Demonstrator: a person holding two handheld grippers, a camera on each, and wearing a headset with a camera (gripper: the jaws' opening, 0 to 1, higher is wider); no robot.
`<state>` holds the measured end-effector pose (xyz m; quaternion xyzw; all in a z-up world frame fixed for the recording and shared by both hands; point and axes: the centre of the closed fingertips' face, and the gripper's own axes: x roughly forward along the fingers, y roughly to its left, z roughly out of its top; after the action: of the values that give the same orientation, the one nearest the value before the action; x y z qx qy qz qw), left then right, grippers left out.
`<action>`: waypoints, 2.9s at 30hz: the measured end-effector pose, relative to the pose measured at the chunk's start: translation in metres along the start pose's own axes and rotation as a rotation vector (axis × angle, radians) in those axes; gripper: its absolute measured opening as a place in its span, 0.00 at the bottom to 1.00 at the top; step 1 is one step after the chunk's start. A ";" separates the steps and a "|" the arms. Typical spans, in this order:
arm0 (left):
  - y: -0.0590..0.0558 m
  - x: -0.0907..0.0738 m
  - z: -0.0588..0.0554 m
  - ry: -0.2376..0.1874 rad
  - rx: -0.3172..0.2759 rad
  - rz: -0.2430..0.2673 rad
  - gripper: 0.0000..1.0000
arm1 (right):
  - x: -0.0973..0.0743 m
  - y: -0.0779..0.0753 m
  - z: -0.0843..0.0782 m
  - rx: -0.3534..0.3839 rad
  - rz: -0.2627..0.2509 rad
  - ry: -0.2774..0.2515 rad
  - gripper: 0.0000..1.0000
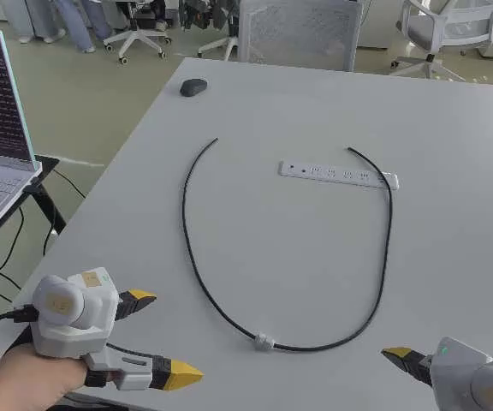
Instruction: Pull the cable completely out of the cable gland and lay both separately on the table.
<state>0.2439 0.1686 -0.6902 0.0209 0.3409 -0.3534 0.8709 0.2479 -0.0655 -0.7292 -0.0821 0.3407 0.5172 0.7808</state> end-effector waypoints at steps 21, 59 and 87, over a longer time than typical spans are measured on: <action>-0.002 0.003 -0.010 0.027 0.006 -0.017 0.93 | 0.009 0.002 0.012 -0.017 0.004 -0.011 0.87; -0.003 0.009 -0.028 0.046 0.021 -0.072 0.93 | 0.071 -0.013 0.036 -0.102 0.007 0.110 0.70; 0.002 0.012 -0.042 0.056 0.029 -0.112 0.93 | 0.126 -0.008 0.034 -0.189 0.046 0.253 0.46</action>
<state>0.2269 0.1743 -0.7296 0.0245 0.3607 -0.4059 0.8394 0.2996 0.0423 -0.7829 -0.2117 0.3879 0.5502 0.7085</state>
